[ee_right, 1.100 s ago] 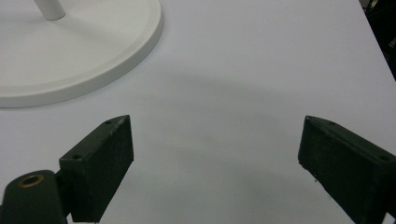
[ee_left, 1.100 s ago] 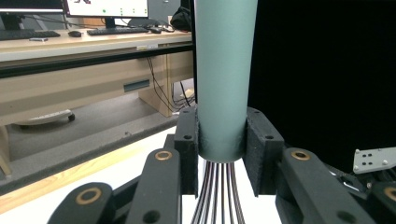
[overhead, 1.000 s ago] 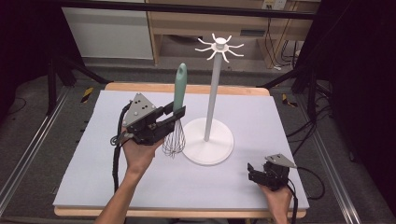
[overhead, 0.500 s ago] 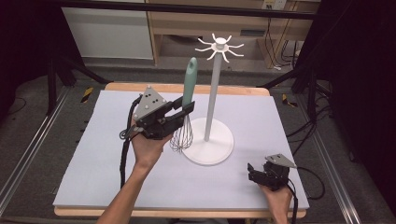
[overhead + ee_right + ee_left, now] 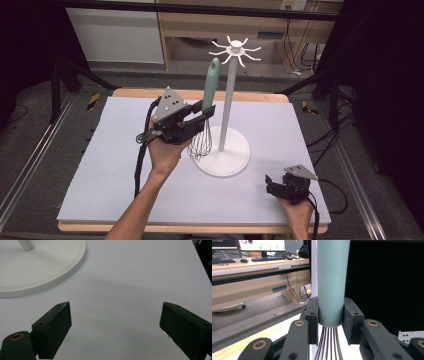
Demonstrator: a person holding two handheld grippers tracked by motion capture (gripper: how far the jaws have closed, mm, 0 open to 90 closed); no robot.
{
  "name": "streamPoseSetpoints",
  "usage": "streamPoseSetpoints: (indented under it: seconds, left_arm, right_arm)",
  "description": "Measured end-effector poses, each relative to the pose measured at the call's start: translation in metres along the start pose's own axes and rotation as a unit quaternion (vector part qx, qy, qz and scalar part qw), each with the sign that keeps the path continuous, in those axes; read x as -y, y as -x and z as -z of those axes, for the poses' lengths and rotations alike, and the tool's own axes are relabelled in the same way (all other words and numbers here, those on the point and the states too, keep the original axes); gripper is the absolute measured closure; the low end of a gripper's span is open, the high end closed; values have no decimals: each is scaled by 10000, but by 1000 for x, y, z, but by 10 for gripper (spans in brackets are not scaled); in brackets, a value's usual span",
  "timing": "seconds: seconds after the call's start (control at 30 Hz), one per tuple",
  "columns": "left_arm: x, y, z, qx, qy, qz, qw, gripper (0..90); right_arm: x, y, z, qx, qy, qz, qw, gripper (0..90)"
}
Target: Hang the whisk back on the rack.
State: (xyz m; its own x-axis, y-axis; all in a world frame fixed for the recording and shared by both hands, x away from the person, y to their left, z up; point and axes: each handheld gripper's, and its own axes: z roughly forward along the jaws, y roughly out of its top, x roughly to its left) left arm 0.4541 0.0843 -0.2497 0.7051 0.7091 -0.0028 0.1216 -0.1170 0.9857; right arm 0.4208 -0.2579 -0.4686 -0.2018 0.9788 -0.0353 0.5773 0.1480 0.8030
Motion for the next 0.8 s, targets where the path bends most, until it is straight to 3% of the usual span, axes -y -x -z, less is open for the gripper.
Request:
streamPoseSetpoints:
  seconds: [0.8]
  left_arm:
    - [-7, 2, -14, -38, -136, -33, 9999, 684]
  right_arm:
    - [0, 1, 0, 4, 11, -15, 10000, 108]
